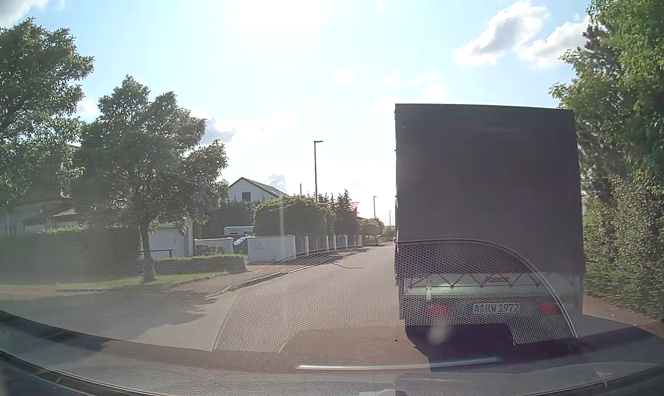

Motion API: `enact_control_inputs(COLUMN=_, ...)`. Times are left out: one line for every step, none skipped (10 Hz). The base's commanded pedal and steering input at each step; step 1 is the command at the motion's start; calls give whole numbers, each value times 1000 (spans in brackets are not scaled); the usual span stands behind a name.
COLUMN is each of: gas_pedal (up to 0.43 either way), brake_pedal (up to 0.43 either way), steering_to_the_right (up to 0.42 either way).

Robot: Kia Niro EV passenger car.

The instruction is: Follow the waypoints while adhering to traffic rules and regulations

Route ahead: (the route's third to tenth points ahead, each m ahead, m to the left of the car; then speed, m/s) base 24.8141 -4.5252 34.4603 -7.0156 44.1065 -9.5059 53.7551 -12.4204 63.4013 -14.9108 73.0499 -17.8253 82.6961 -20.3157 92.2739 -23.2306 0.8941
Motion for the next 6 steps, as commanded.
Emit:
enact_control_inputs(gas_pedal=87, brake_pedal=12, steering_to_the_right=-939)
enact_control_inputs(gas_pedal=87, brake_pedal=12, steering_to_the_right=-929)
enact_control_inputs(gas_pedal=98, brake_pedal=18, steering_to_the_right=-920)
enact_control_inputs(gas_pedal=98, brake_pedal=12, steering_to_the_right=-904)
enact_control_inputs(gas_pedal=98, brake_pedal=12, steering_to_the_right=-892)
enact_control_inputs(gas_pedal=98, brake_pedal=12, steering_to_the_right=-874)
